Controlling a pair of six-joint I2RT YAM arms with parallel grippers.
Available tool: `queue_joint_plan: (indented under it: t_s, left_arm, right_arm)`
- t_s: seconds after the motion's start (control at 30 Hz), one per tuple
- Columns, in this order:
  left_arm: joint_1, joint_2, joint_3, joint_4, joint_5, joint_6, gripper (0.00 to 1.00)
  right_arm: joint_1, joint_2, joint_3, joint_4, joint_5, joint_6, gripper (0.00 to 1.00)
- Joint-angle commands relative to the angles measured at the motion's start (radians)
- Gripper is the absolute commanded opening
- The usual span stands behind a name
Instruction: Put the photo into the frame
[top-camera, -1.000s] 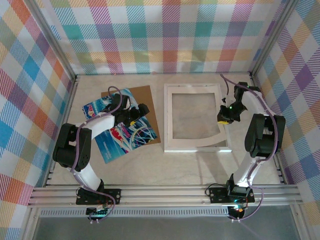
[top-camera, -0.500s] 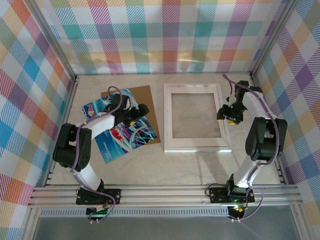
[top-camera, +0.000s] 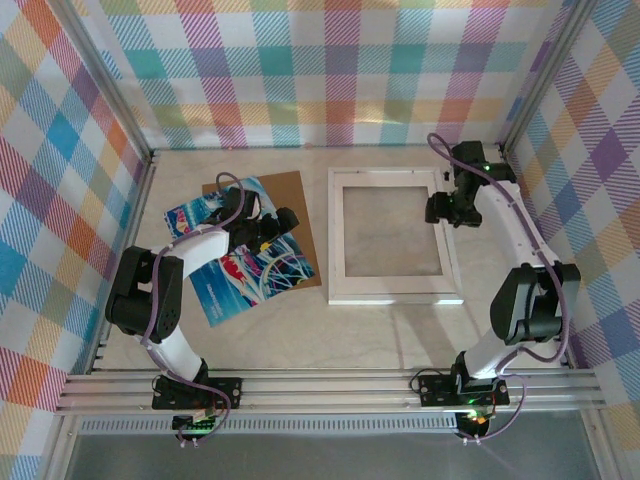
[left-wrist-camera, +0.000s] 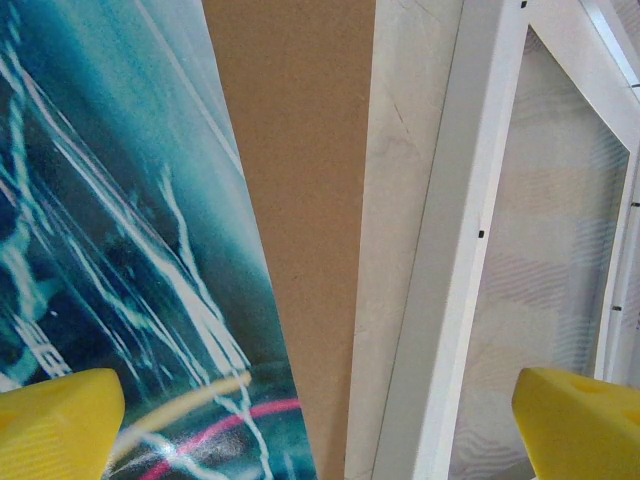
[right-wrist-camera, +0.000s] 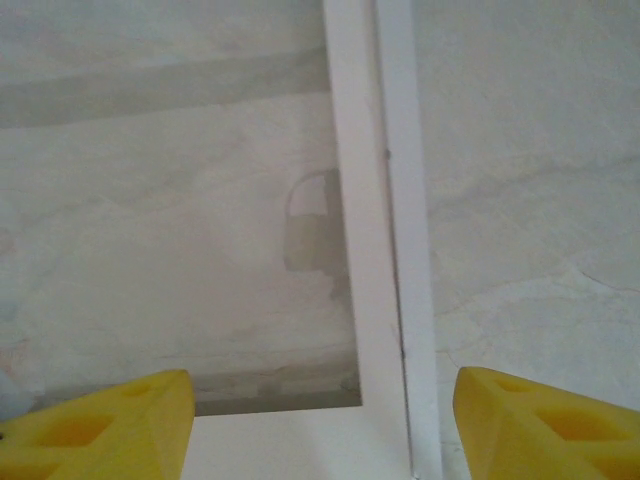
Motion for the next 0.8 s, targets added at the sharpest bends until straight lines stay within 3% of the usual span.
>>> queue_joint_plan:
  t_s: [0.0,0.2,0.43,0.77]
  left_arm:
    - [-0.003,-0.026,0.003,0.001,0.001,0.019,1.0]
    - [-0.003,-0.013,-0.005,0.012,0.006,0.014,1.0]
    - [-0.003,0.01,-0.007,0.031,0.016,0.002,1.0]
    - [-0.003,-0.004,-0.009,0.016,0.013,0.011,1.0]
  right_arm:
    - [0.025,-0.02,-0.059,-0.007,0.003,0.064,0.69]
    - [0.037,-0.167,-0.319,0.071,-0.039,0.183,0.74]
    - [0.04,-0.266,-0.574,0.154,-0.193,0.297,0.8]
    - [0.04,-0.174,-0.639,0.267,-0.26,0.343,0.86]
